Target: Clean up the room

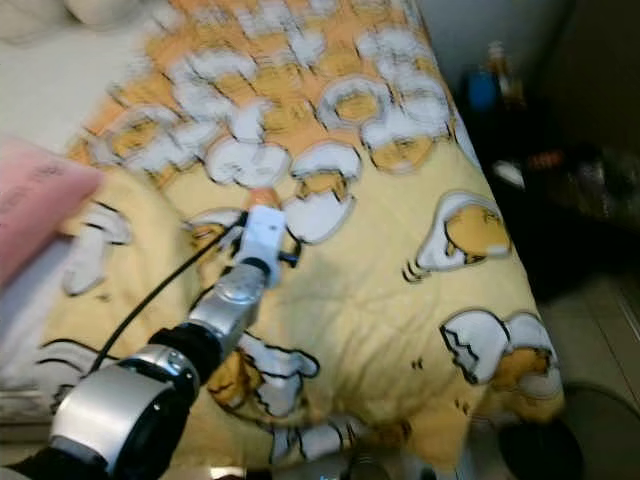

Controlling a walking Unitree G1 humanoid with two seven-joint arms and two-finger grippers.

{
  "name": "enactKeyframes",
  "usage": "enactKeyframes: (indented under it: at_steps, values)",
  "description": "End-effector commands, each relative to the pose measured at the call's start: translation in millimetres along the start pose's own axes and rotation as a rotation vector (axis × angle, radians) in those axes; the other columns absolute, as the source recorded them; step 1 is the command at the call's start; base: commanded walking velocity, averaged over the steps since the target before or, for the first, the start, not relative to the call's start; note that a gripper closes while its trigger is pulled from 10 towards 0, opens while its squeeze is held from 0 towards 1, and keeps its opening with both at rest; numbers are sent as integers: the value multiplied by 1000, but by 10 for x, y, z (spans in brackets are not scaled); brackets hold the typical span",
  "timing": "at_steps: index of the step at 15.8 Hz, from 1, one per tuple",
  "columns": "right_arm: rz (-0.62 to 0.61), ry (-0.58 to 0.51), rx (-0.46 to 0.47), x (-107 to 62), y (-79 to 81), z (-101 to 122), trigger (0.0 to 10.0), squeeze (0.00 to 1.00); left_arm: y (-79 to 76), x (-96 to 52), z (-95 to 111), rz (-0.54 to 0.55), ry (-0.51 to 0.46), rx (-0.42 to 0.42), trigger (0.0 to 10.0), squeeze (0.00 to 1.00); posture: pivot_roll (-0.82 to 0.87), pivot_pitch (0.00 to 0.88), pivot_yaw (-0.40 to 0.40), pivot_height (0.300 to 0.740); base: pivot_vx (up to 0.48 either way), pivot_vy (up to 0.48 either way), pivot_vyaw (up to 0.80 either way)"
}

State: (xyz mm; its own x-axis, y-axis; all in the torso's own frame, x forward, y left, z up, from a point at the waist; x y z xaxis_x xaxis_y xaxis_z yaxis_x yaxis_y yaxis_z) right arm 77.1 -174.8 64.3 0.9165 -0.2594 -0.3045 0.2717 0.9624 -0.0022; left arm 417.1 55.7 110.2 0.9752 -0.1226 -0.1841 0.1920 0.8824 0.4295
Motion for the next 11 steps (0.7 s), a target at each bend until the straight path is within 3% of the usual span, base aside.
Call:
enactKeyframes:
  at_steps: [1, 3, 5, 7, 8, 11]
  values:
    - [2, -2, -8, -41, 19, 48, 10000, 0, 46, 3, -62, 28, 42, -10, 10000, 0, -374, 367, 81, 740, 0, 0, 0]
    - [6, 25, -26, -143, -5, 55, 10000, 0, 199, 2, -165, 104, 99, -61, 10000, 0, -395, 385, 61, 740, 0, 0, 0]
    - [1, 31, -36, -148, -40, 73, 10000, 0, 248, 0, -214, 123, 126, -87, 10000, 0, -386, 374, 57, 740, 0, 0, 0]
    - [1, 28, -39, -77, -47, 85, 10000, 0, 150, -21, -329, 64, 191, -111, 10000, 0, -377, 362, 56, 740, 0, 0, 0]
    - [7, 18, -38, -29, -36, 102, 10000, 0, 118, -31, -369, 39, 210, -85, 0, 0, -373, 355, 57, 740, 0, 0, 0]
    - [-7, 4, -28, 46, -70, 128, 10000, 0, 162, -19, -350, 36, 197, -22, 0, 0, -366, 345, 59, 740, 0, 0, 0]
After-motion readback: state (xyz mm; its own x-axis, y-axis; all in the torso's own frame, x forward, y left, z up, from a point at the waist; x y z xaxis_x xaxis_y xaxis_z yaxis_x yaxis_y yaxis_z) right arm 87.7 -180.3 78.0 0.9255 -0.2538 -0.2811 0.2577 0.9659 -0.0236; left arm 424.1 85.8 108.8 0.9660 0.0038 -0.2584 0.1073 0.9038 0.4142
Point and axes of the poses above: a point about 5 cm out from each wrist's last joint towards the gripper, its own x axis pointing out of the wrist towards the gripper, its own z axis along the axis of the wrist's last joint, y = z × x, the point moved 4 cm from there along x, pointing out of the wrist towards the gripper, and after that the axes turned 15 degrees about x, right-handed, at the moved point
